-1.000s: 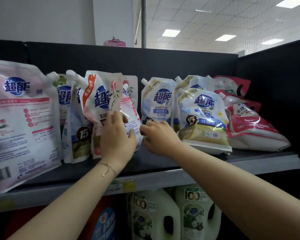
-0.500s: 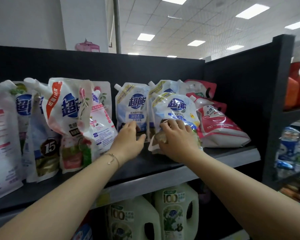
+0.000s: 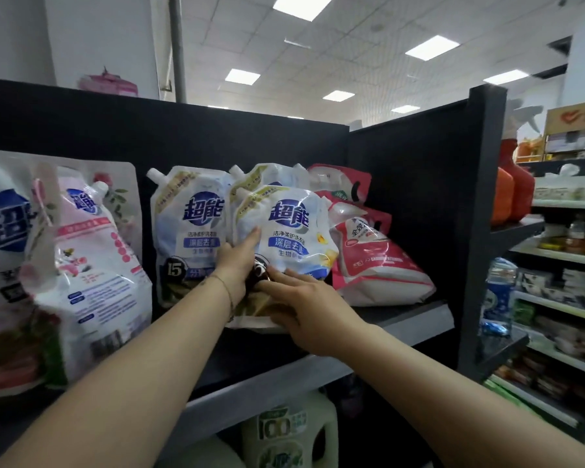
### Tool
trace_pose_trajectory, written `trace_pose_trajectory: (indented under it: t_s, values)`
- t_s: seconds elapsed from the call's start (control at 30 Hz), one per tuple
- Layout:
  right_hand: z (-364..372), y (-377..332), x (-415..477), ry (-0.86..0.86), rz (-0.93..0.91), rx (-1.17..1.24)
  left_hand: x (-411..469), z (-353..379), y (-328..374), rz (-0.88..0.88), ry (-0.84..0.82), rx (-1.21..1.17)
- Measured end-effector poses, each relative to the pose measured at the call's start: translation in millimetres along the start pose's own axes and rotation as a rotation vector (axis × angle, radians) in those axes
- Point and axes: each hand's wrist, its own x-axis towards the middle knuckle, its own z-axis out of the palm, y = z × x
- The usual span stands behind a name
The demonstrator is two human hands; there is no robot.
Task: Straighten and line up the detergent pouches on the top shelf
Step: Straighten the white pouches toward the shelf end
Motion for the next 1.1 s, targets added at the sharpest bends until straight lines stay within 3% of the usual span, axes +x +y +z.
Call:
trace_pose_trajectory:
  t_s: [0.07,0.2,0.43,0.67,0.77,0.87,0.97,1.1]
  values:
    - [1.1,0.0,0.5,-0.012,-0.017,-0.032,-42.8,-0.2,24.3,0.036,0.061,-0.060]
    - [9.2,-3.6,5.8,-0.023,-0.021,-0.150,-63.9,-9.4,38.1,0.218,0.231,0.081]
    - [31.5,-30.8,28.0,-0.065,-0.027,-0.143,-99.8,-52.6,50.6,0.548,0.333,0.230]
    - [21.0,-45.8,25.1,-0.139,-0.001,-0.085,-111.7,-50.4,41.0,0.582,0.448,0.280]
    - [4.4,-38.4,10.6,-0.050,0.009,-0.011,-119.0,-45.4,42.3,0.568,0.500,0.255]
    - [-12.2,-30.4,-1.4,0.016,0.017,-0.088,-131.1,-43.5,42.9,0.689,0.567,0.403]
    - [-27.8,-22.3,-15.1,0.018,0.083,-0.128,-139.3,-40.3,36.2,0.884,0.453,0.559]
    - [-44.0,-4.9,-34.8,0.047,0.149,-0.157,-148.9,-23.4,28.2,0.999,0.184,0.704]
